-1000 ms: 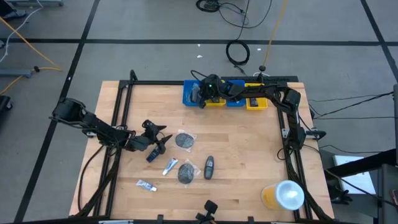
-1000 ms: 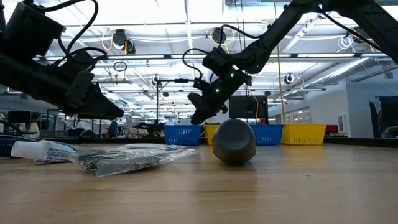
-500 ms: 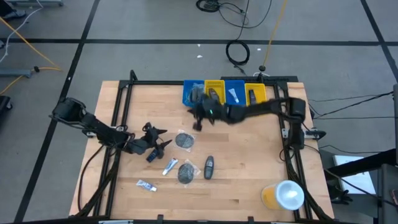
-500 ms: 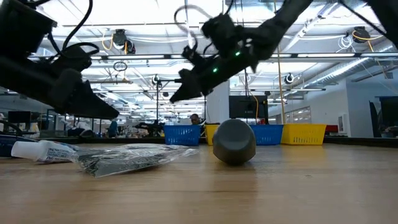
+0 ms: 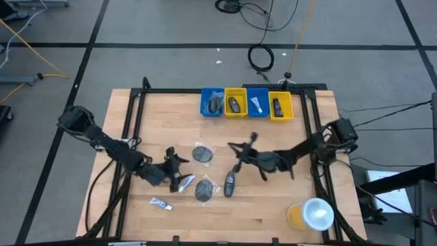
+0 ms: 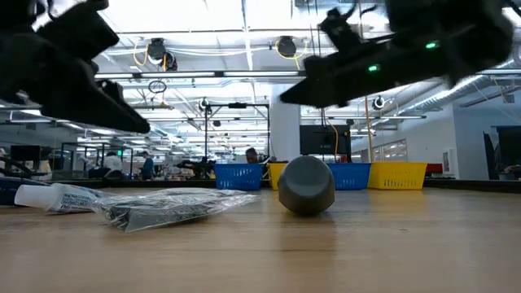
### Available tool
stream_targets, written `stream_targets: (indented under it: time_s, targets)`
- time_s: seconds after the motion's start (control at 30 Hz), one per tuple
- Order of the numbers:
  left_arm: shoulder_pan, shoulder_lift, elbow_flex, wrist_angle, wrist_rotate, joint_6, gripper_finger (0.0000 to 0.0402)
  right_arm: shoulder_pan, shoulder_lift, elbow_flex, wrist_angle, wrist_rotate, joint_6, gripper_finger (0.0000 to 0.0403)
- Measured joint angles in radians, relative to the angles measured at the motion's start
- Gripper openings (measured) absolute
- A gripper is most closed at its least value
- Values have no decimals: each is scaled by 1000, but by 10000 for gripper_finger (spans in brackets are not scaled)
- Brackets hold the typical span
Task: Pick & Place Travel size toiletries
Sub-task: Put the white toothpaste into the right blue bin
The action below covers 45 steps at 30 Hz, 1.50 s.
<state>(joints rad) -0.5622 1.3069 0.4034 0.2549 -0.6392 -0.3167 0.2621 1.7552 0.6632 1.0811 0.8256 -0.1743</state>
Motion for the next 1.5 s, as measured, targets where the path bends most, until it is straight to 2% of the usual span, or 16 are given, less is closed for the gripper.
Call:
stream_targets:
  time_s: [0.07, 0.17, 0.27, 0.33, 0.43, 0.53, 0.67, 0.83, 0.93, 1.17, 1.27, 1.37, 1.5]
  targets:
    - [-20, 0, 89, -238, 9, -51, 269, 27, -2, -35, 74, 86, 6, 1]
    - [-37, 0, 203, -557, 82, -168, 269, 43, 0, -89, 113, 115, 68, 1]
    - [-36, -1, 257, -690, 227, -317, 269, 33, -1, -117, 111, 115, 161, 1]
    - [-35, 0, 255, -671, 303, -409, 269, 28, 0, -132, 103, 115, 193, 1]
    - [-48, 5, 241, -599, 347, -527, 269, 20, 0, -139, 104, 114, 213, 2]
    - [-74, 39, 238, -539, 338, -561, 269, 19, 0, -139, 96, 113, 215, 1]
    - [-98, 116, 238, -491, 272, -584, 269, 24, 0, -139, 96, 113, 215, 2]
    - [-94, 204, 238, -490, 282, -641, 263, 34, 0, -139, 96, 112, 216, 1]
    - [-93, 231, 238, -489, 306, -651, 234, 34, 0, -139, 93, 112, 235, 2]
    - [-87, 238, 238, -495, 295, -611, 126, 34, 0, -139, 86, 105, 244, 3]
    - [-76, 238, 238, -499, 297, -582, 85, 28, 0, -139, 78, 9, 243, 4]
    - [-63, 218, 238, -531, 321, -539, 54, 5, 0, -139, 74, -160, 255, 4]
    - [-35, 141, 238, -630, 309, -518, 45, -33, 1, -128, 25, -314, 313, 15]
